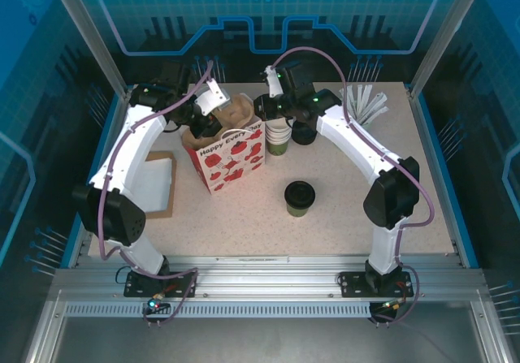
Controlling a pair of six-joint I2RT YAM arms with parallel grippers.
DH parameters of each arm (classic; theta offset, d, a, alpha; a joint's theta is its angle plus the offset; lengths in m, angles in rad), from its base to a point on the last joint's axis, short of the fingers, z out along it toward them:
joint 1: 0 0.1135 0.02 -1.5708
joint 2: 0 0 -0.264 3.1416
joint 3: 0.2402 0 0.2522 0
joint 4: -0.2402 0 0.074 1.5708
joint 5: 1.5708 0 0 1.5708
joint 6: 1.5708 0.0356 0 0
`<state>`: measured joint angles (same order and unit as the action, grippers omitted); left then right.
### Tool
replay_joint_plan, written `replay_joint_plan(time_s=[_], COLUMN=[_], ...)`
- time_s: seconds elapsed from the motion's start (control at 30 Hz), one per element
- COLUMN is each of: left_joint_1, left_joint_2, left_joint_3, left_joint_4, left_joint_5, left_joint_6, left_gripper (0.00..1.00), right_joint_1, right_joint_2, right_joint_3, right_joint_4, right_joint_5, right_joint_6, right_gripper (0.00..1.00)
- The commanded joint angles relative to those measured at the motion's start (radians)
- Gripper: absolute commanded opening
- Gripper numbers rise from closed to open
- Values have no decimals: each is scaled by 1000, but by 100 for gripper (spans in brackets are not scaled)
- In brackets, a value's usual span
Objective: Pack the takeout coffee
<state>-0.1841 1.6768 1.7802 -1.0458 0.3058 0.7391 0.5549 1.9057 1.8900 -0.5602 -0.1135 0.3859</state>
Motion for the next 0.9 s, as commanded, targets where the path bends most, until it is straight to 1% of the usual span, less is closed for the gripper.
replay_joint_plan(time_s=[0.0,0.13,0.57,0.7,0.87], left_joint_1=[-13,-24,-37,-41,-48], left_joint_2=[21,35,68,84,92], left_joint_3=[31,33,62,68,64], left_joint_4=[-48,-55,-74,-80,-79], left_joint_5=[-32,-54,-77,-80,-79], left_joint_6=[24,28,32,27,20], left_gripper=[27,27,27,28,30], right_joint_1=[-16,-15,-15,-15,-16], right_joint_2=[-31,-27,-11,-19,-59], right_joint_3=[6,12,31,34,25], right_joint_4=[6,7,2,2,3], right_joint_5=[-10,-16,-29,-39,-42], right_joint_6=[8,8,1,-5,-18], right_gripper=[15,16,17,24,40])
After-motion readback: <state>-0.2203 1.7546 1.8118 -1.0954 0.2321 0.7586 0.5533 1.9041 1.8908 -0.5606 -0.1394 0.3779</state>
